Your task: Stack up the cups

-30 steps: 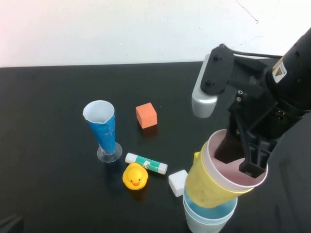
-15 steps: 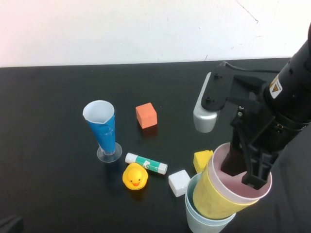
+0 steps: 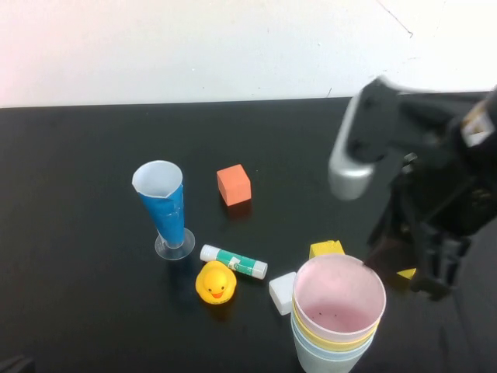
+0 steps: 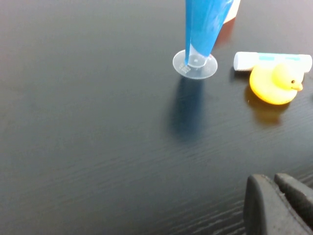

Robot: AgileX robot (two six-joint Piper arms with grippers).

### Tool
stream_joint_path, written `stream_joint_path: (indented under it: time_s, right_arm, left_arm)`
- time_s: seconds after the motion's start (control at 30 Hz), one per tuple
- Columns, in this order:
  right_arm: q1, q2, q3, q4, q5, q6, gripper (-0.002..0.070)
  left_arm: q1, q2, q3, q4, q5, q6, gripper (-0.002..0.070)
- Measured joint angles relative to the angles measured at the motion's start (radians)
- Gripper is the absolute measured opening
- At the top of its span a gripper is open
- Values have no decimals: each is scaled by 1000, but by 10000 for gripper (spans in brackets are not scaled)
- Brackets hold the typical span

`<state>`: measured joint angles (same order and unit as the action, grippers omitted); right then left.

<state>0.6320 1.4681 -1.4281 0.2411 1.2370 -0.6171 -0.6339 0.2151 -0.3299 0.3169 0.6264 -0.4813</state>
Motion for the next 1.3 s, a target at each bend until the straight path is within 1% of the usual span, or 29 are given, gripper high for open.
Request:
stream_joint_path:
  time_s: [0.1,0.17,0.27,0.53,0.63,0.83,1.0,1.07,1.17,1.23,1.3]
  right_arm:
    - [0,-99,13,0,-24,10,181]
    - [0,-189,42,0,-85,14,179]
    - [0,-369,146,-22,-229,20,162]
    - [0,-822,556,-39,-639,23,64]
    - [0,-959,684,-77,-716,23,22]
    - [0,-1123,853,-142,-718,23,0]
    - [0,-1172,906,-147,-560,39,-1]
    - [0,-1173,931,-221,-512,91,-1]
    - [0,-1173,942,-364,-516,196,-1]
    - [0,-1176,943,-414,-540,286,-1]
    - [0,-1186,943,-427,-564,343,-1]
  left_arm:
    - [0,0,0,-3,6,0,1]
    - [0,0,0,-3,10,0,1]
    - [0,0,0,-3,10,0,1]
    - [0,0,0,-5,11,0,1]
    - [0,0,0,-5,12,0,1]
    - [0,0,0,-7,12,0,0]
    - [0,0,0,-8,13,0,0]
    - [0,0,0,-8,13,0,0]
    - [0,0,0,-8,13,0,0]
    - [0,0,0,-8,13,0,0]
    - [0,0,0,-8,13,0,0]
